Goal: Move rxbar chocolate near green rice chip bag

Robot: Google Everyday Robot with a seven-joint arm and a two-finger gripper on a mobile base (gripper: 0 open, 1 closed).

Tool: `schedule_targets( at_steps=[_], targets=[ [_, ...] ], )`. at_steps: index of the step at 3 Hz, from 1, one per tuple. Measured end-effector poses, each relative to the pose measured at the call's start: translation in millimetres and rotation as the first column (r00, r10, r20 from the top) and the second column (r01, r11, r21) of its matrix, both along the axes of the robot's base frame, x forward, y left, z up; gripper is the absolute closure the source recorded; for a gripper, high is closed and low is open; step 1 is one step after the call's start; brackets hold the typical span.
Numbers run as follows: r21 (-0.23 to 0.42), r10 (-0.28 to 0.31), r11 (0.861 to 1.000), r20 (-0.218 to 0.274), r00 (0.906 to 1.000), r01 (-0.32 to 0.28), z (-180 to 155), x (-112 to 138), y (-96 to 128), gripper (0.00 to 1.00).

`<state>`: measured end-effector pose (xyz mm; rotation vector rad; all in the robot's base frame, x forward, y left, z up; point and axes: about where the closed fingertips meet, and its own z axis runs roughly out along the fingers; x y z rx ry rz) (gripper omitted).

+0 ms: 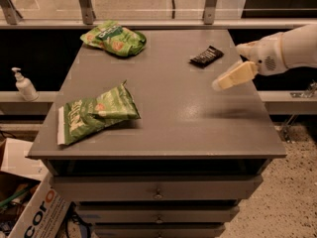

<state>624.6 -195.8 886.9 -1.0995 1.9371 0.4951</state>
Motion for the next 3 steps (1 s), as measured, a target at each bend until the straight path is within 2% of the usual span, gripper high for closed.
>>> schedule_targets(
  at_steps=[1, 2, 3],
  targets=[
    [0.009, -0.025, 1.0, 0.056, 0.9981, 0.025, -15, 33, 18, 0.0],
    [0.029, -0.058, 0.998, 0.11, 0.9922, 0.055, -16, 64, 30, 0.0],
    [0.046, -0.114, 0.993, 0.121, 0.9861, 0.109, -17, 91, 37, 0.0]
  ],
)
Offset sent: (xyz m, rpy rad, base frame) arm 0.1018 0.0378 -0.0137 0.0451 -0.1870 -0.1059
